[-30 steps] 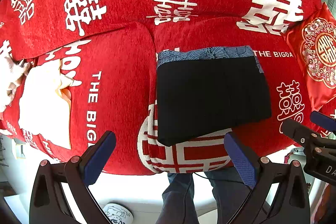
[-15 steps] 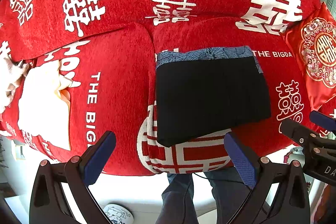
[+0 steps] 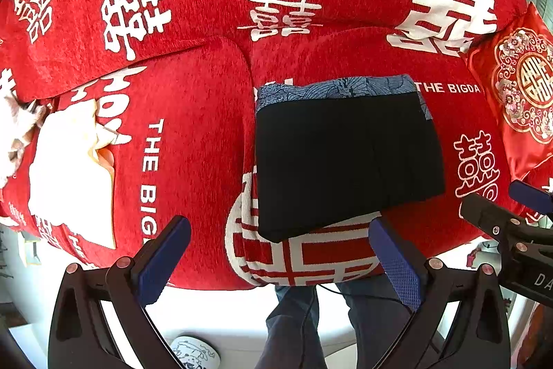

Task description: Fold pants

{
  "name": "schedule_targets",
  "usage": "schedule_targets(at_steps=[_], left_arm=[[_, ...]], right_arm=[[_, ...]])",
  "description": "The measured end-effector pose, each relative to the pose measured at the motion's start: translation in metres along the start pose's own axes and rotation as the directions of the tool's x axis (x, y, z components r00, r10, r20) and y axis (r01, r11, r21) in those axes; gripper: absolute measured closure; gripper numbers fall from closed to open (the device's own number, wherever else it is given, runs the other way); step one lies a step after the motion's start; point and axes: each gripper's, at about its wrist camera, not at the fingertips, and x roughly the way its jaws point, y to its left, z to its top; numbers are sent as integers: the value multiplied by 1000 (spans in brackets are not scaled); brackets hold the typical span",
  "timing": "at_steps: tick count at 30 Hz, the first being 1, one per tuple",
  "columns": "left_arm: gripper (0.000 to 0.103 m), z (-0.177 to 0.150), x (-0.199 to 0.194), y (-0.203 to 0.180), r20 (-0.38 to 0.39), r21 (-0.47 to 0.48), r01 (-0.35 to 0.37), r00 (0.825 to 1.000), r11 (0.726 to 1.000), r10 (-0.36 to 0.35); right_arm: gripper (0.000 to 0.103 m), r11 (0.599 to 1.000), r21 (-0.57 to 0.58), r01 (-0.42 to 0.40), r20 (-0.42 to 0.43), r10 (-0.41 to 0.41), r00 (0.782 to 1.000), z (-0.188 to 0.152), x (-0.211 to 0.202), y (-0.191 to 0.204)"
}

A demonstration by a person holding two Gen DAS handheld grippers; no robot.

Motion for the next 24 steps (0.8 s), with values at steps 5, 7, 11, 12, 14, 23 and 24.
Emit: schedule_targets(at_steps=[5, 7, 11, 12, 14, 23, 24], left_arm=[[0, 0, 0, -1, -1, -2, 0, 1000, 1000, 0], [0, 0, 0, -1, -1, -3, -1, 1000, 1000, 1], [0, 1, 1, -1, 1, 1, 1, 1000, 1000, -1], [0, 1, 1, -1, 1, 4, 5, 1000, 1000, -5], [0, 1, 2, -1, 1, 12, 9, 1000, 1000, -9], [0, 1, 2, 0, 0, 8, 16, 1000, 1000, -16], [0, 1, 2, 1, 1, 7, 15, 1000, 1000, -15]], right_arm=[[10, 1000, -1, 0, -1, 0, 1000, 0, 0, 1], [10, 1000, -1, -1, -1, 1, 1000, 0, 1, 1], [10, 1000, -2, 0, -2, 0, 1000, 0, 1, 0], [10, 1000, -2, 0, -2, 0, 1000, 0, 1, 0], [10, 1000, 0, 0, -2, 0, 1000, -1, 1, 1], [10, 1000, -2, 0, -2, 0, 1000, 0, 2, 0], [10, 1000, -2, 1, -2, -1, 1000, 0, 2, 0]])
